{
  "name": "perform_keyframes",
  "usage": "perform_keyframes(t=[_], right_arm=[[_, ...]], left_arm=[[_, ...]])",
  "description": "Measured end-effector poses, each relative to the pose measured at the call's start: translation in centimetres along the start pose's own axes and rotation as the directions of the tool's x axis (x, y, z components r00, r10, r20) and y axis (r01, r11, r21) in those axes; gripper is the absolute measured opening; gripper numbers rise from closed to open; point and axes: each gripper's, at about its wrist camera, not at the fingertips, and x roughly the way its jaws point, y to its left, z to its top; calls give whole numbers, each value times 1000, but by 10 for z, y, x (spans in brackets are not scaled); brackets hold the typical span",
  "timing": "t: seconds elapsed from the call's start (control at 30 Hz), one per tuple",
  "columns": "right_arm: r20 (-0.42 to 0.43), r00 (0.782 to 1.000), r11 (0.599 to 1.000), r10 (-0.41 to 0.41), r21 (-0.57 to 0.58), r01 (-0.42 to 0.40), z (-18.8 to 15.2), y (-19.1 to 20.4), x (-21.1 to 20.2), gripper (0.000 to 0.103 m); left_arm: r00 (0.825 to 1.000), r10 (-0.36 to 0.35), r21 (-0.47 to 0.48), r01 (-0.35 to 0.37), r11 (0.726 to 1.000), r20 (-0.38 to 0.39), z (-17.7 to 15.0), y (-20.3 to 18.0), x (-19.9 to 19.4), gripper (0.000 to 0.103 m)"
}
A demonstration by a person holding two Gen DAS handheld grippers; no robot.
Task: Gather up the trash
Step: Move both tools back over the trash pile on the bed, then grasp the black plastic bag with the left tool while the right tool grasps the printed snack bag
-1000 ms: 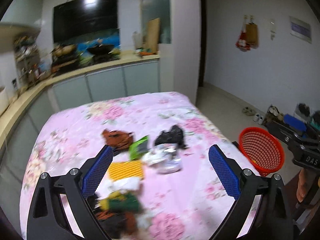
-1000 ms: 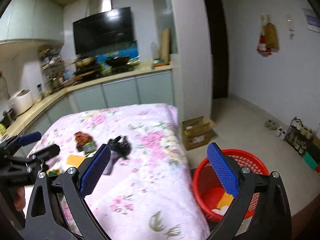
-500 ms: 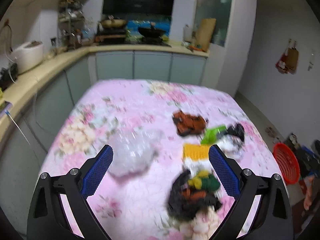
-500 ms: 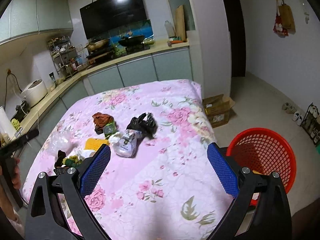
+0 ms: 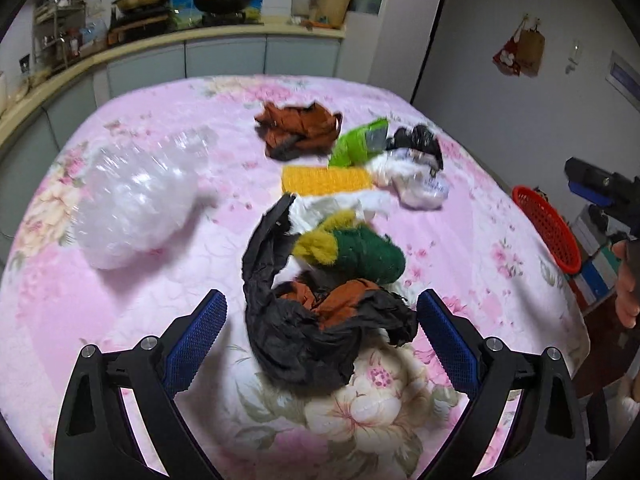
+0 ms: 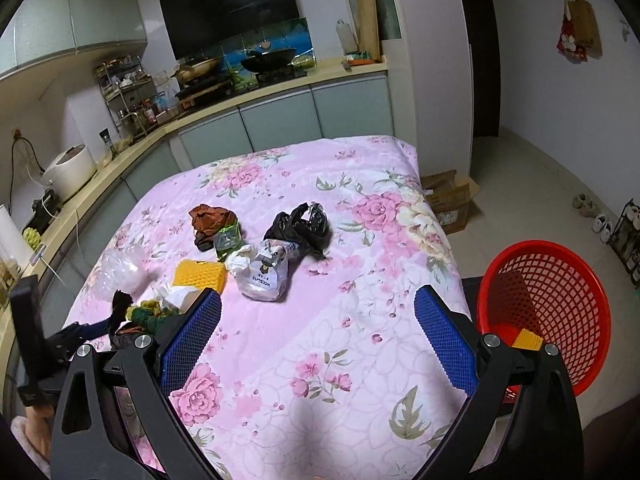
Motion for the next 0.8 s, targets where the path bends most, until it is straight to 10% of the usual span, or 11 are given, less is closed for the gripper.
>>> perform_keyframes(t=[0.2, 0.8], right_arm=[[-25, 999, 1000, -22, 3, 22, -2, -2, 8, 94], [-96, 995, 1000, 1, 31, 2, 5, 13, 47, 94]], left_arm=[[1000, -19, 4, 19, 1000, -19, -7, 6, 5, 51], [967, -30, -15, 35, 999, 254, 24, 19, -80, 45]])
